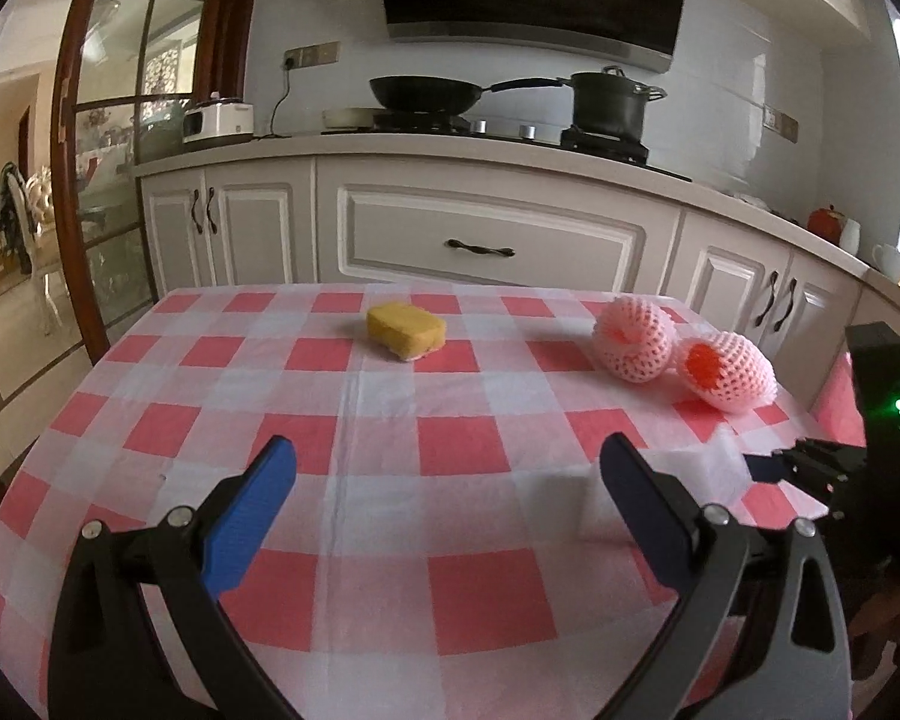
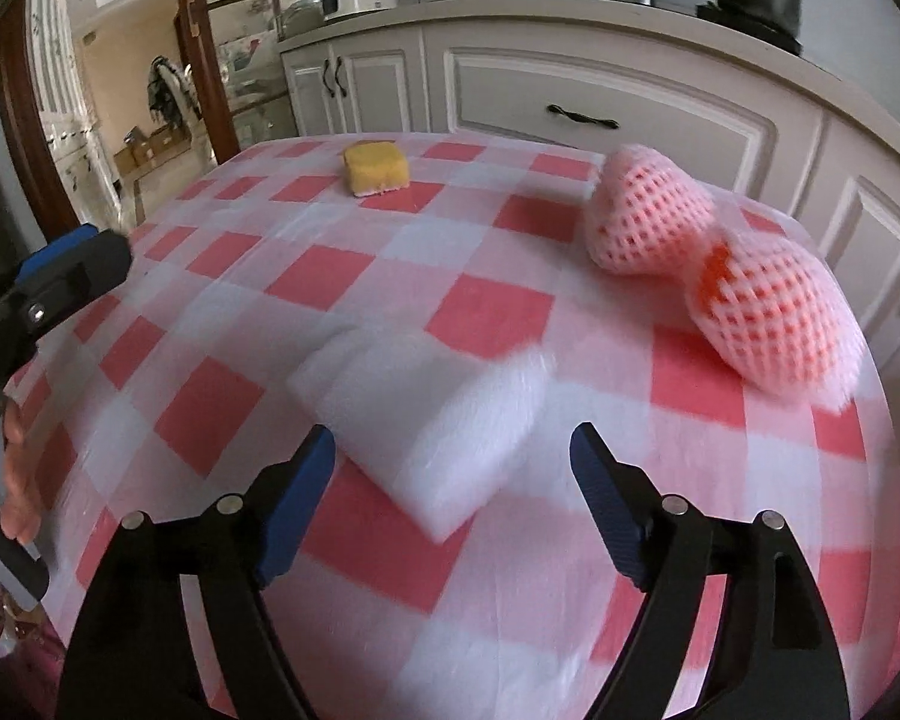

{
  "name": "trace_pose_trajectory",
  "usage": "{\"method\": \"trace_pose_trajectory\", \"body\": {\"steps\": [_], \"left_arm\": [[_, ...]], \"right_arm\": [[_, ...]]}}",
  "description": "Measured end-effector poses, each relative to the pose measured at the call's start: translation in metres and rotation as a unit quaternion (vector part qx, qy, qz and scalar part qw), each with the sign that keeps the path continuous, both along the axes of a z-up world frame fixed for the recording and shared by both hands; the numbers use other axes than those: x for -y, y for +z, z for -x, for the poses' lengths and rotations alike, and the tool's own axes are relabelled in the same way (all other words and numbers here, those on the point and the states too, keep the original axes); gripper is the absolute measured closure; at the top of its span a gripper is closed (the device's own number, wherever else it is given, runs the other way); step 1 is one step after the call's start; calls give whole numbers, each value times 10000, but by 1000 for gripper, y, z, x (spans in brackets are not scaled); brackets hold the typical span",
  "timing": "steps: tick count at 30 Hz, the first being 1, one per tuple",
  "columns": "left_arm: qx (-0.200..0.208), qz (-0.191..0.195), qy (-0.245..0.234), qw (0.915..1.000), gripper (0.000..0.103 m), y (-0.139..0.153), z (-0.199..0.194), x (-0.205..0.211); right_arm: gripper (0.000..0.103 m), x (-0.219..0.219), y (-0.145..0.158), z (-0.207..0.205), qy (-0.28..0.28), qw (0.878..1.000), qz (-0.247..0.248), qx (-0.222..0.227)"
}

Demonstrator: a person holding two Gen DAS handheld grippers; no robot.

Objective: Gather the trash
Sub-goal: 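Grasp the white foam block on the cloth with the right tool, then grasp the yellow sponge with the left tool while the right tool holds the foam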

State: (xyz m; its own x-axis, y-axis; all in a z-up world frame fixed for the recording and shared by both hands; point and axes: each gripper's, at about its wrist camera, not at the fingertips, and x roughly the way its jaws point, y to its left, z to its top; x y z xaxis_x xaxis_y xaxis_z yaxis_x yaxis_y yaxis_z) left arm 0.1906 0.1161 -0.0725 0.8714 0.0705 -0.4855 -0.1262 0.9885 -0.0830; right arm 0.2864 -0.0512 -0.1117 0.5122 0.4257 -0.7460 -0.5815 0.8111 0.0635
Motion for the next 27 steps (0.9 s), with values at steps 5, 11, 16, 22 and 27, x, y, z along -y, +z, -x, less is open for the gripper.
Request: {"method": "trace_pose_trajectory", "body": {"steps": [5,11,16,22,27], "left_arm": [[-47,83,95,9999,5,-1,-7,-11],[-118,98,183,9997,5,-1,-21,-22],[-245,135,80,9996,5,0,-47,-25],[-380,172,106,9991,5,1,-105,-32],[-688,120,253,9972,10,-7,-162,-35]], "right_arm": [[27,-17,-1,-16,147,9999,-43,-9],[42,-19,-2,-16,203,9997,-144,-78],[52,-9,7,-14,69,9994,-317,129],[53,4,17,-28,-207,9983,-491,233],[53,11,21,-43,-302,9974,-628,186]]}}
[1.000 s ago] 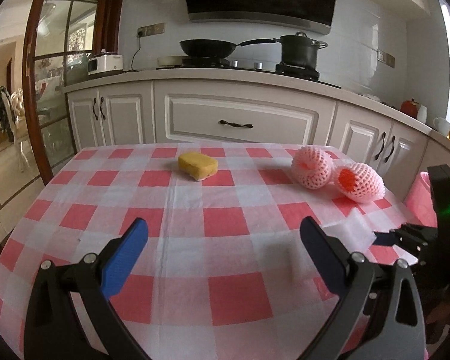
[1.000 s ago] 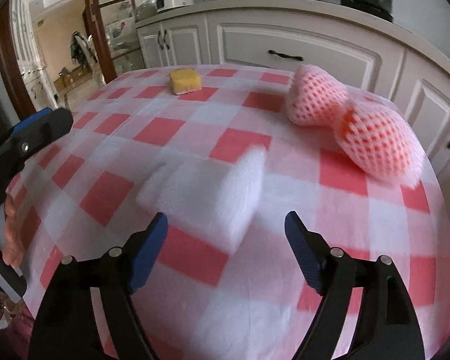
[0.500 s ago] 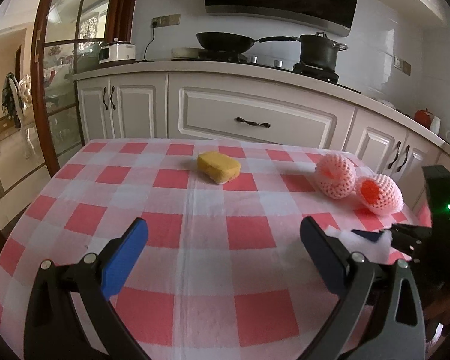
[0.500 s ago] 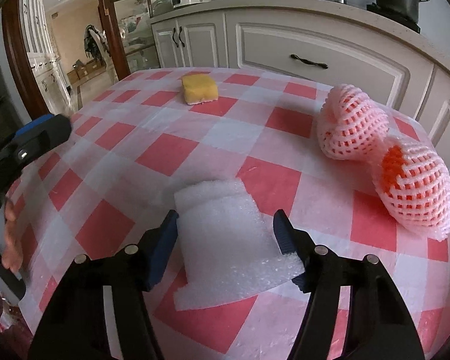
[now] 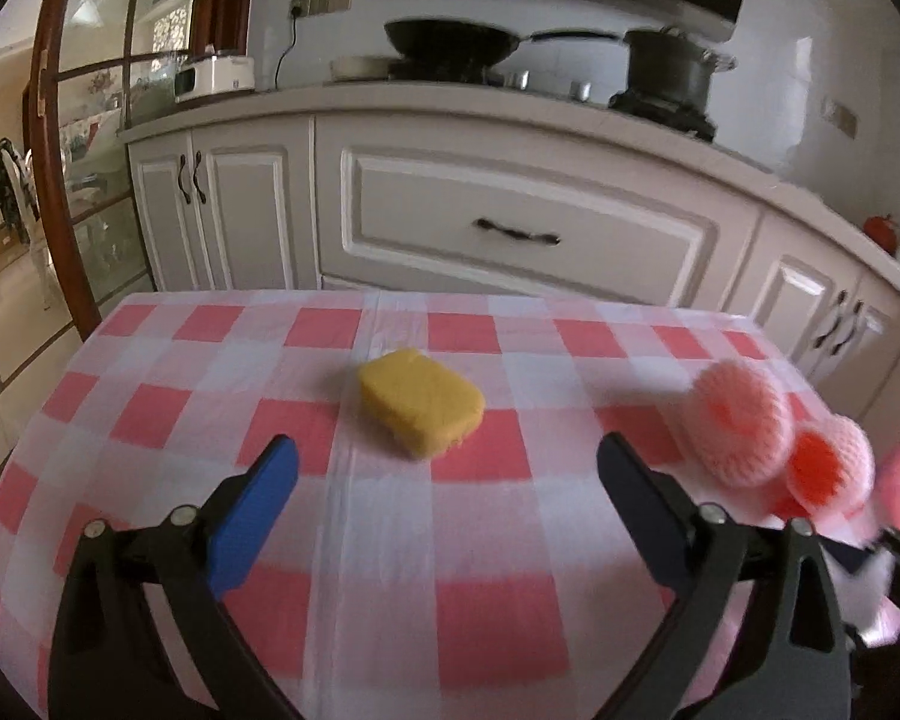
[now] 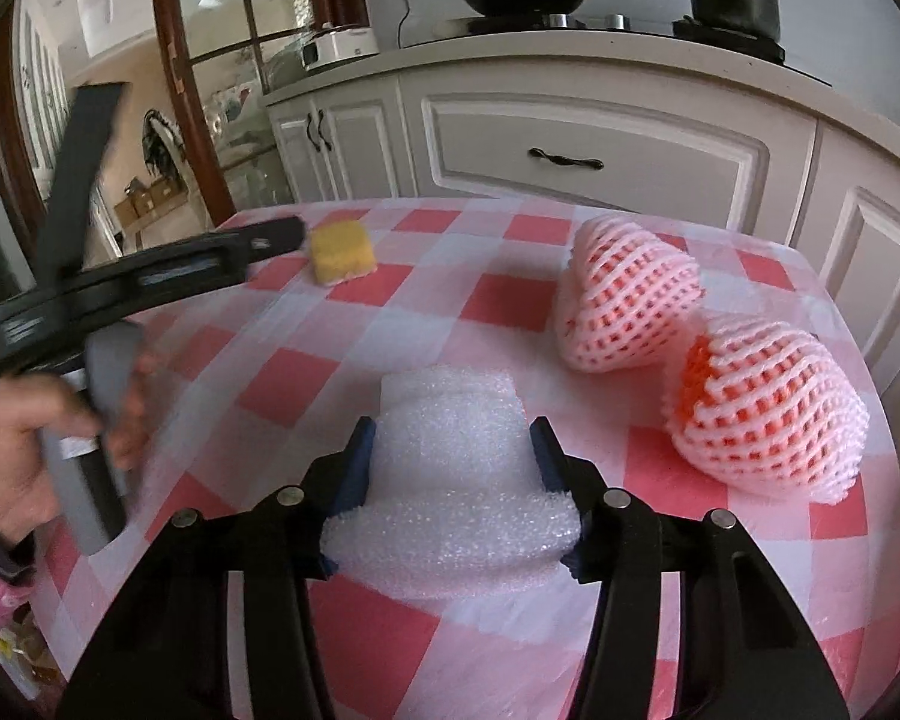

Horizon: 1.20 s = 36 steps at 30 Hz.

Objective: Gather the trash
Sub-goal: 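Grasp the yellow sponge with the left tool while the right tool holds the foam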

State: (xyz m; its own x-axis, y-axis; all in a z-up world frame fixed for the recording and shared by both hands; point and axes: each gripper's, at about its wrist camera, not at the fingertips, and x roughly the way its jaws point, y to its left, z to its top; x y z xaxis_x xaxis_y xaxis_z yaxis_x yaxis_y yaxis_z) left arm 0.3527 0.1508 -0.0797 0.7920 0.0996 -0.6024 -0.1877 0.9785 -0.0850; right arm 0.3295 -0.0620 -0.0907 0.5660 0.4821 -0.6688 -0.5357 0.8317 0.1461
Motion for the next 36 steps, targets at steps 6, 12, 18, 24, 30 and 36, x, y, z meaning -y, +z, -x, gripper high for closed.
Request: {"method": "trace_pose_trajectory", "body": {"steps": [6,12,18,24,30,36], "left_arm": [[-424,63,177,9989,21,-20,-56,-6],[-775,49,374,9963,24,-37,-82,-14],[-1096,223,450,9927,27,-48,-100,-25],[-1233,228,435,9911,41,-52,-103,-28],[-917,355,197,9950,47,-44,-68,-20],[-488,258,52,9985,47,-29,-3,-4]], "right_arm": [[53,-5,-2,-20,-18,9999,-109,-87],[53,-14,-6,-46,-129,9995,-206,-218],[53,-17,-10,-59,-123,9989,-300,-324],[53,-19,-12,-59,-193,9986,-316,-370],[53,-18,-11,-47,-267,9986,-291,-338],[53,-13,-1,-27,-355,9987,-285,-213]]}}
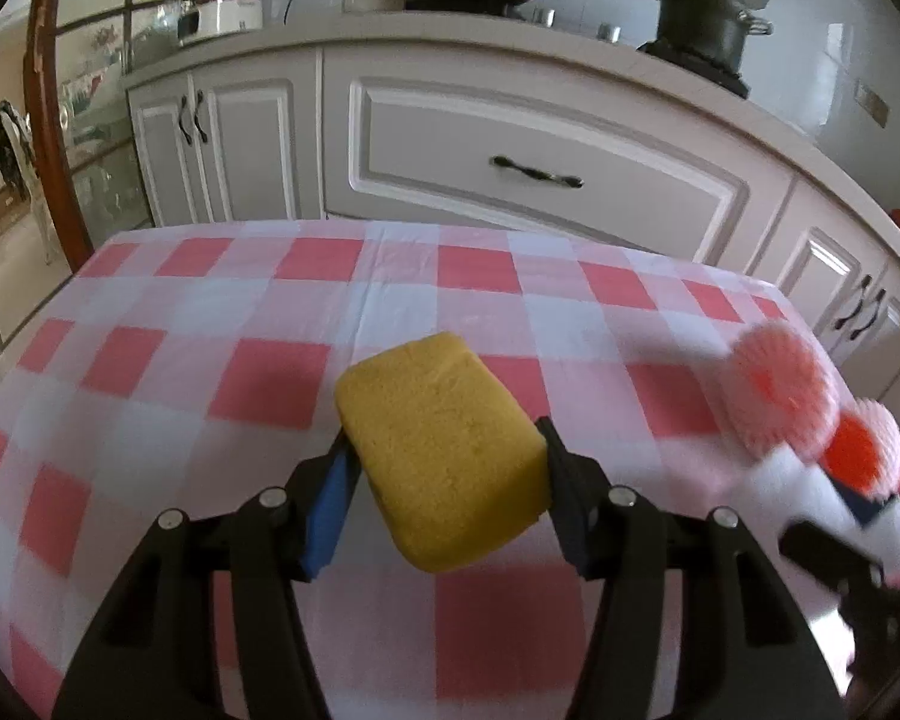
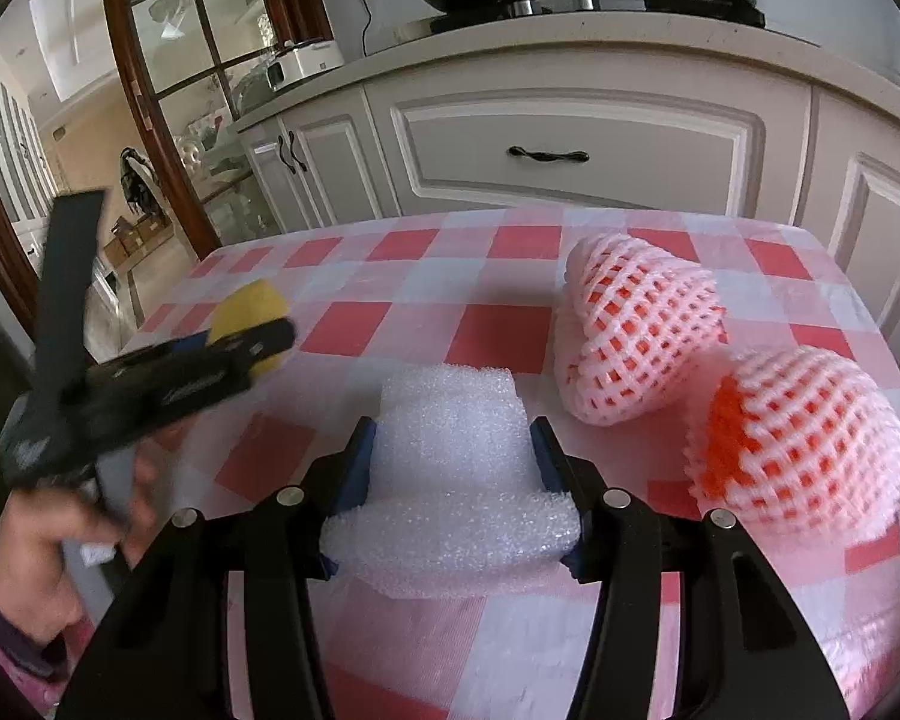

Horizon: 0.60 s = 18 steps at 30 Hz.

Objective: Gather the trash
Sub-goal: 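Grasp the yellow sponge with the left tool while the right tool holds the foam, then carry the sponge and foam block over the pink wastebasket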

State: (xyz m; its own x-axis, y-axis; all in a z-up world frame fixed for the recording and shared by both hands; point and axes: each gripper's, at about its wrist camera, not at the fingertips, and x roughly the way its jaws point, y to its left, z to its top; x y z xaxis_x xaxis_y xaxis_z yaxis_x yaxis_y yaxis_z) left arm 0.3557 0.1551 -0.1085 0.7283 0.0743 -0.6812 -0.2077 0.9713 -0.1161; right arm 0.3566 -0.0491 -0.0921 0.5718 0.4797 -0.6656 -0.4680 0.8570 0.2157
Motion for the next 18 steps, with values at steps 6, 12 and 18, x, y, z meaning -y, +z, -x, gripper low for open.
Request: {"method": "trace_pose_trajectory", "body": {"steps": [6,12,18], "left_arm": [[360,24,-51,9993,47,15,60,13],[778,-93,-273,9965,47,31,122,30],[1010,-333,-519,9930,47,38,165,56]], "right_arm": [[53,7,12,34,-20,9999,41,148],[53,19,19,78,-45,9996,63,268],[53,35,29,124,-98,9988,92,467]]}}
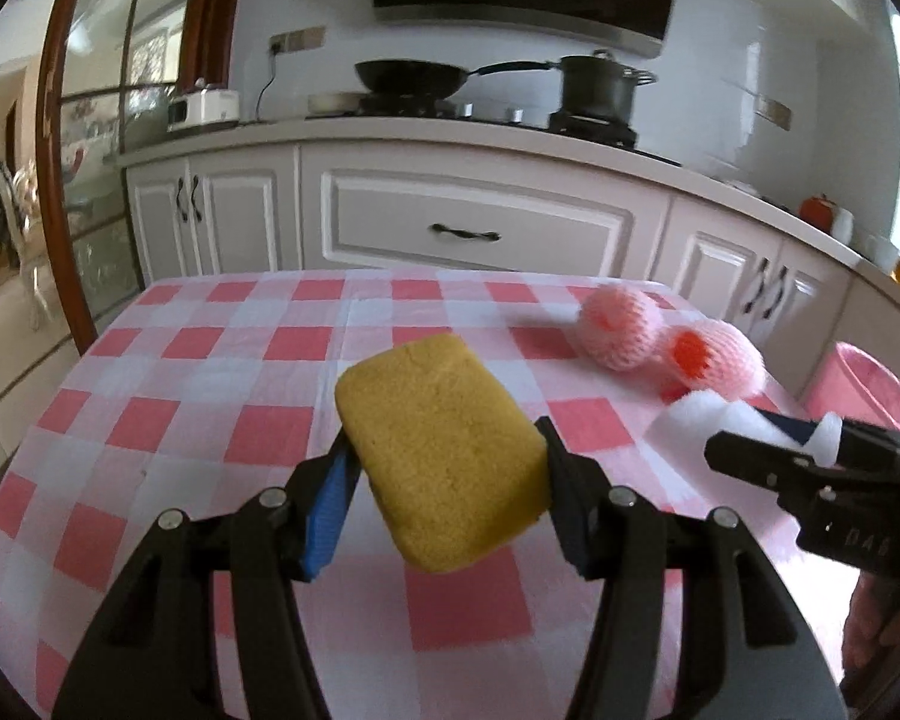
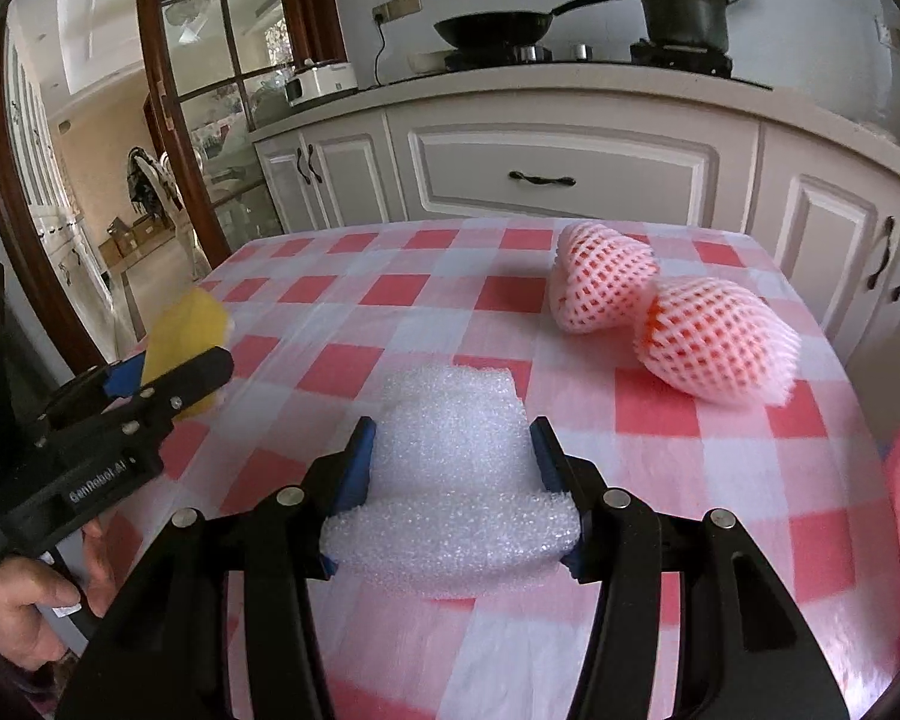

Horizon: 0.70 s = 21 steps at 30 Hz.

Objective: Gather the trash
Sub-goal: 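Carry the sponge and foam block over the pink wastebasket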

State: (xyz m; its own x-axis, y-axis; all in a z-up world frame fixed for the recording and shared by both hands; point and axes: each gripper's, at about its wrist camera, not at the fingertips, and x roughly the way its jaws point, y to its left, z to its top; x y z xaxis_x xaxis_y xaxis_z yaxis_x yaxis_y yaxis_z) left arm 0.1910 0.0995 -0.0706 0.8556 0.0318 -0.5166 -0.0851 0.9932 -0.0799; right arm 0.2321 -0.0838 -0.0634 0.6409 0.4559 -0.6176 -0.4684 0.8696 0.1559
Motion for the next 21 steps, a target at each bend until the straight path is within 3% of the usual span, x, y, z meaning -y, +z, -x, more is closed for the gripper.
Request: {"method": "trace_pose_trajectory", "body": {"steps": [12,21], "left_arm": [[451,-303,-625,9966,47,25,65,58],[768,-480,-1166,9890,47,45,82,106]], "right_arm": [[53,49,35,69,-265,9982,-10,530],[53,97,55,95,-682,9941,-51,839]]}}
